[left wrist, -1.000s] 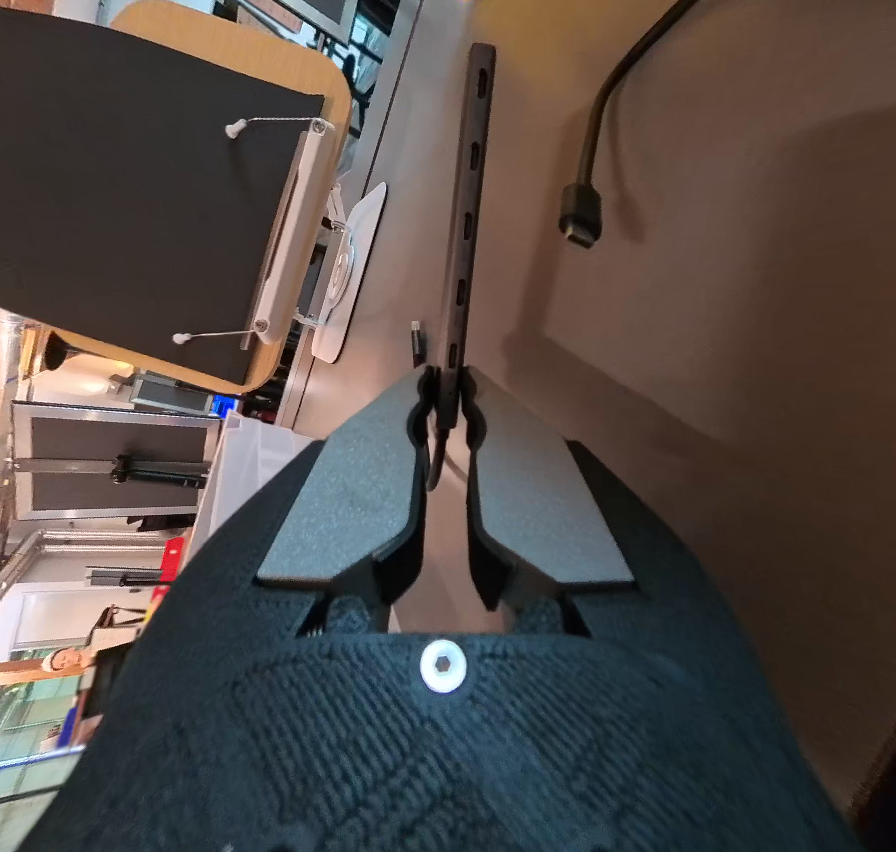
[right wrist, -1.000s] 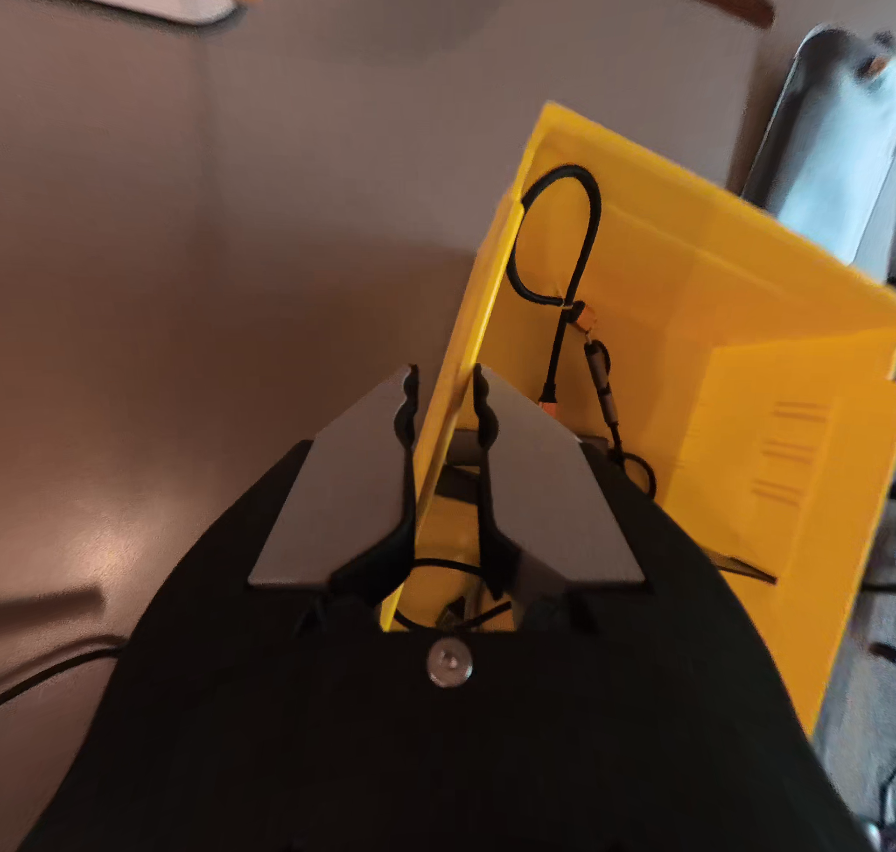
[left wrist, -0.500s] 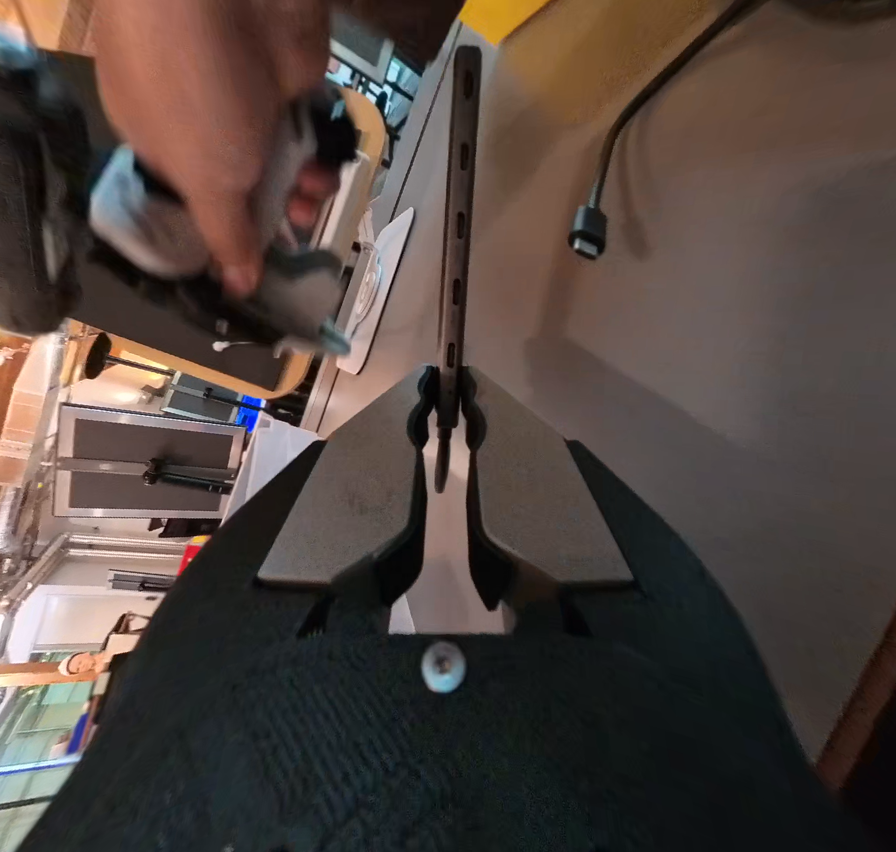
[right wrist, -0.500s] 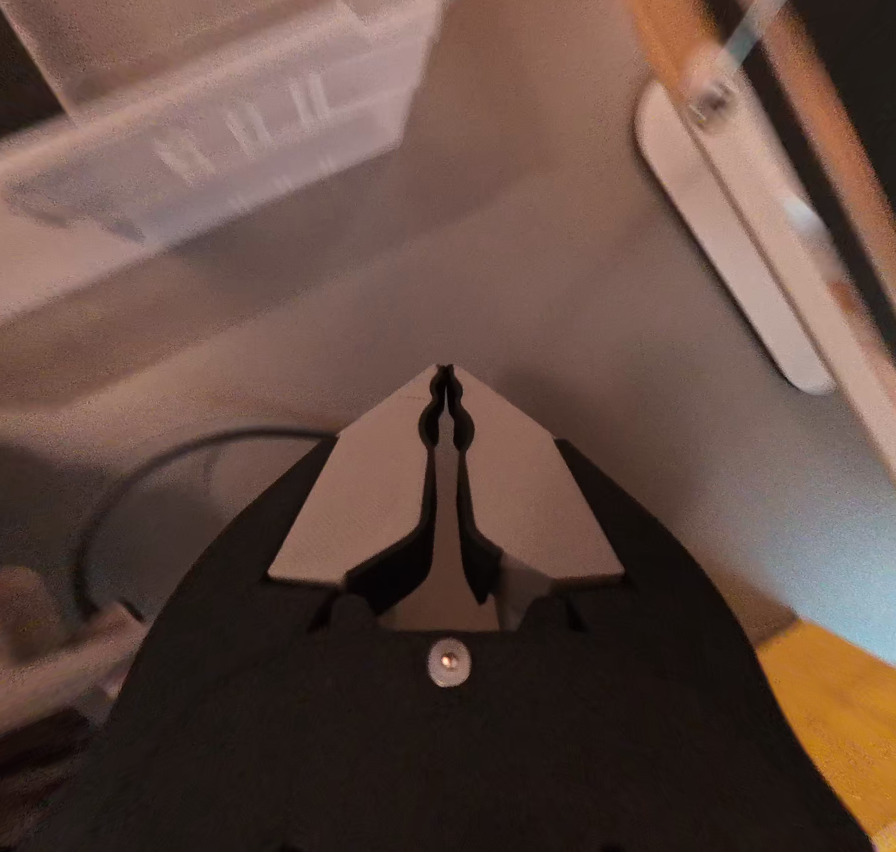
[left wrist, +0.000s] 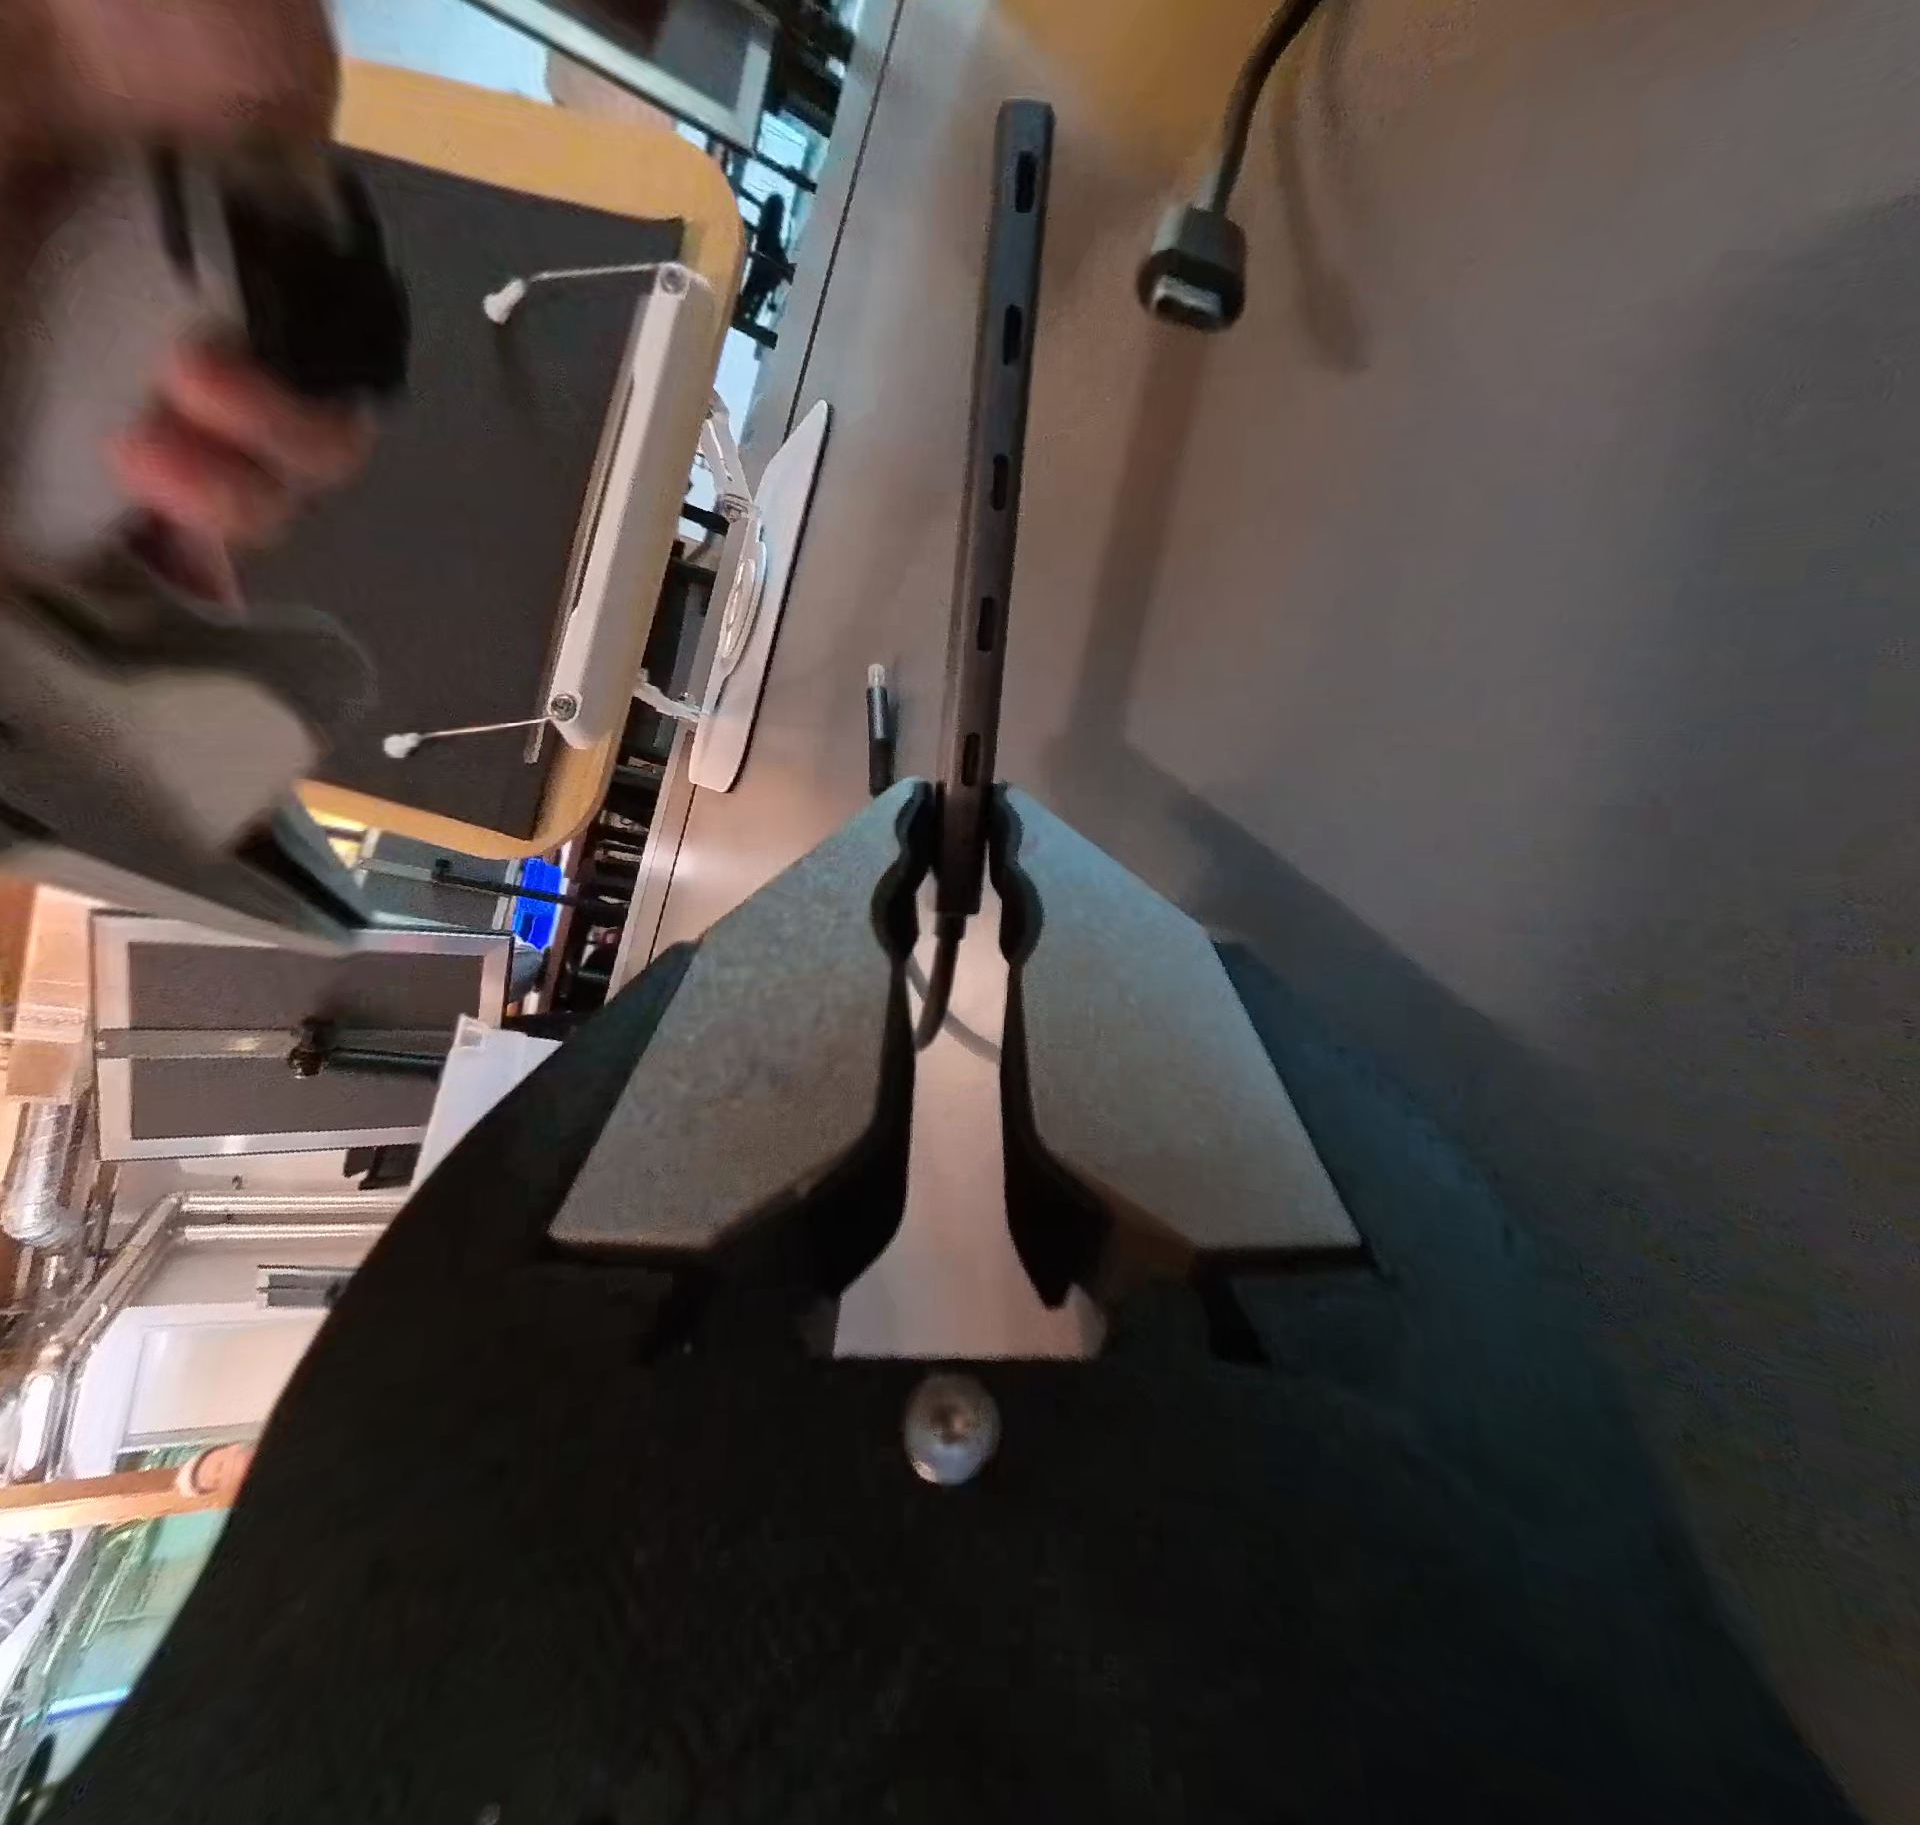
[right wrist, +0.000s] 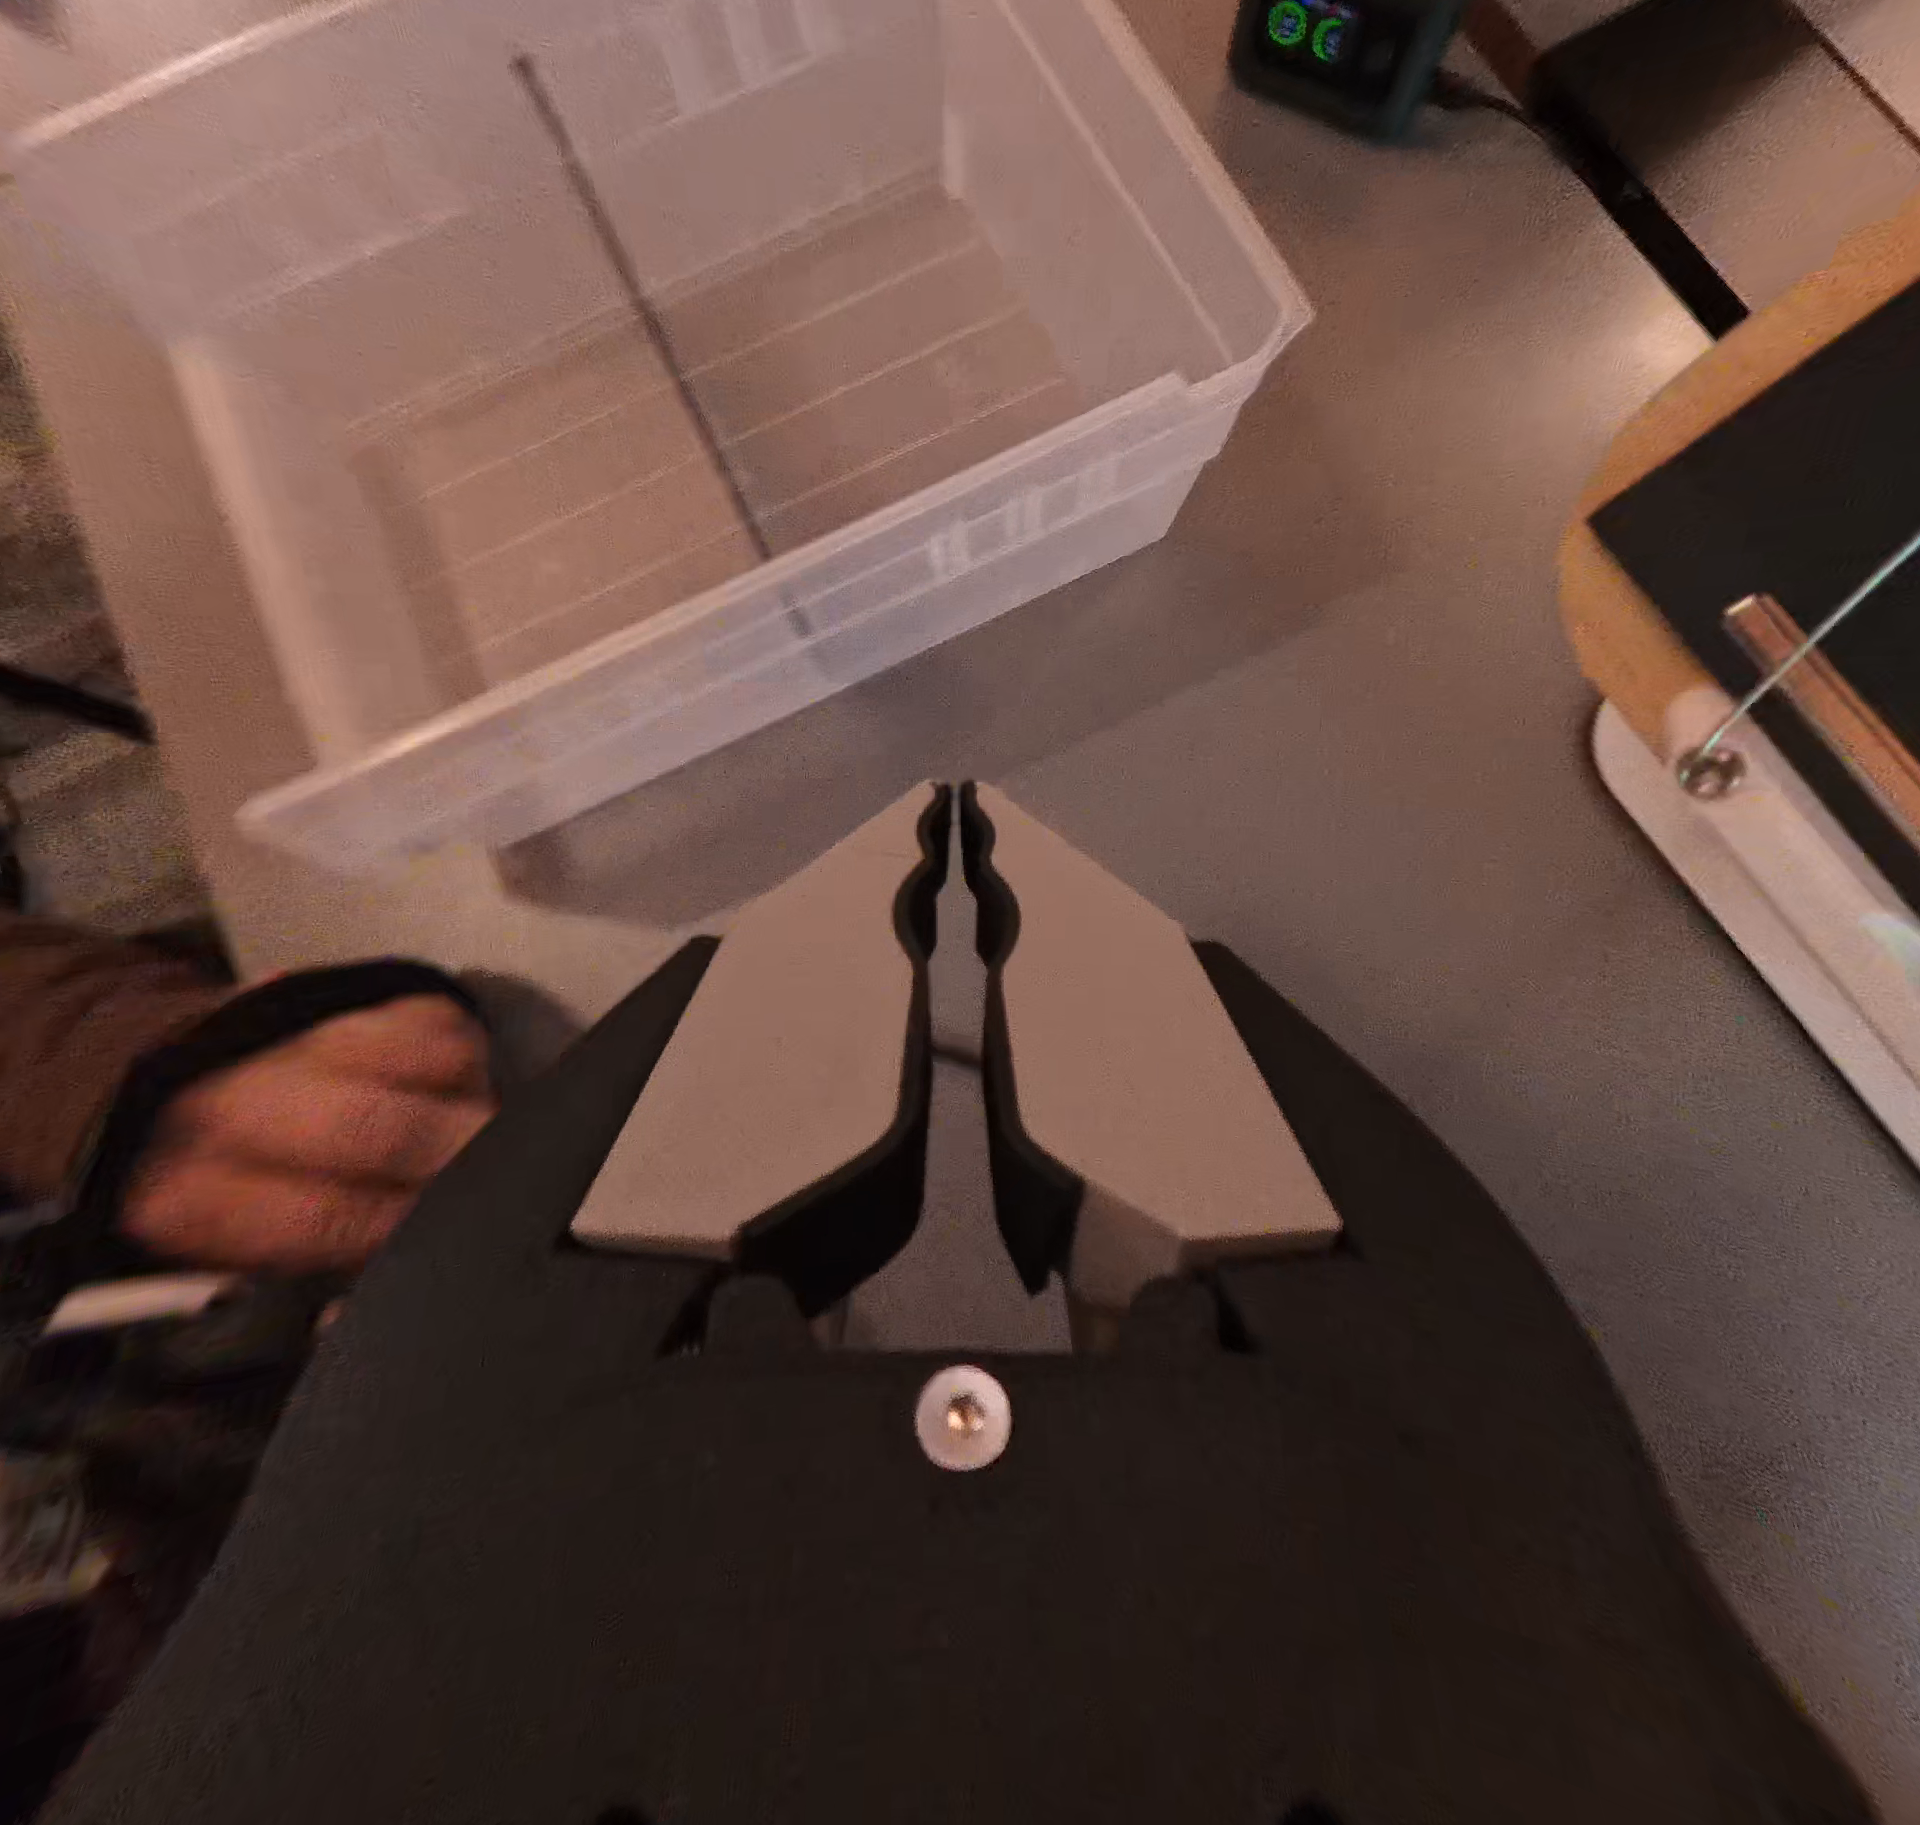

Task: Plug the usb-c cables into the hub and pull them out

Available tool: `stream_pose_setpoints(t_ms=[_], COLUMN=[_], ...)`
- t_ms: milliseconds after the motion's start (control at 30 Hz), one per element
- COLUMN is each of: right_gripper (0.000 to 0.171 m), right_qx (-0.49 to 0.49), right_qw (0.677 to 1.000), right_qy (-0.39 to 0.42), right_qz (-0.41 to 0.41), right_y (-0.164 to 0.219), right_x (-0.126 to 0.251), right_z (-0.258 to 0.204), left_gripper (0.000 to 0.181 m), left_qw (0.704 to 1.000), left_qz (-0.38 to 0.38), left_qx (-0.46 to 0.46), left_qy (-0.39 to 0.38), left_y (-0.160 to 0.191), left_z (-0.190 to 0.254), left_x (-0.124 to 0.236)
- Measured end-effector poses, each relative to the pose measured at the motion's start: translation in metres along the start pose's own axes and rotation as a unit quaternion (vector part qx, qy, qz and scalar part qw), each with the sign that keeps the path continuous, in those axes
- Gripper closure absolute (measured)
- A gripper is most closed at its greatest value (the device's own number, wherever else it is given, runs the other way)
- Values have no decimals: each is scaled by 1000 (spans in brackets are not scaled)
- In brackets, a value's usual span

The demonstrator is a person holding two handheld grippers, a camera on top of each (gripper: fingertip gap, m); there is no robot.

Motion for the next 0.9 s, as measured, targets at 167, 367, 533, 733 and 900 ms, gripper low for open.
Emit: stream_pose_setpoints(t_ms=[167, 367, 533, 733, 900], right_gripper=[119, 119, 156, 159, 164], right_qx=[137, 230, 338, 389, 385], right_qw=[988, 958, 893, 895, 906], right_qy=[-73, 151, 294, 211, 160], right_qz=[-15, -82, -56, 47, 73], right_y=[105, 192, 206, 206, 206], right_x=[57, 48, 40, 46, 41], right_z=[-60, -62, -64, -66, -64], left_gripper=[174, 174, 173, 171, 152], left_qw=[1000, 999, 993, 976, 974], left_qz=[14, 27, 95, 214, 202], left_qx=[8, -7, -75, -31, 52], left_qy=[-19, -22, -12, 23, 87], left_y=[-3, -11, -22, -19, -16], left_z=[-7, -3, 1, -11, -22], left_x=[1, 3, 23, 47, 48])
Point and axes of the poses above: each gripper's, where its closed fingertips meet, x back along the fingers, y out of its underside, z = x × y across the jaws, the point moved 8 cm from there along x, back along the fingers, and after that the axes turned 4 degrees about -z, right-handed, at the moved point
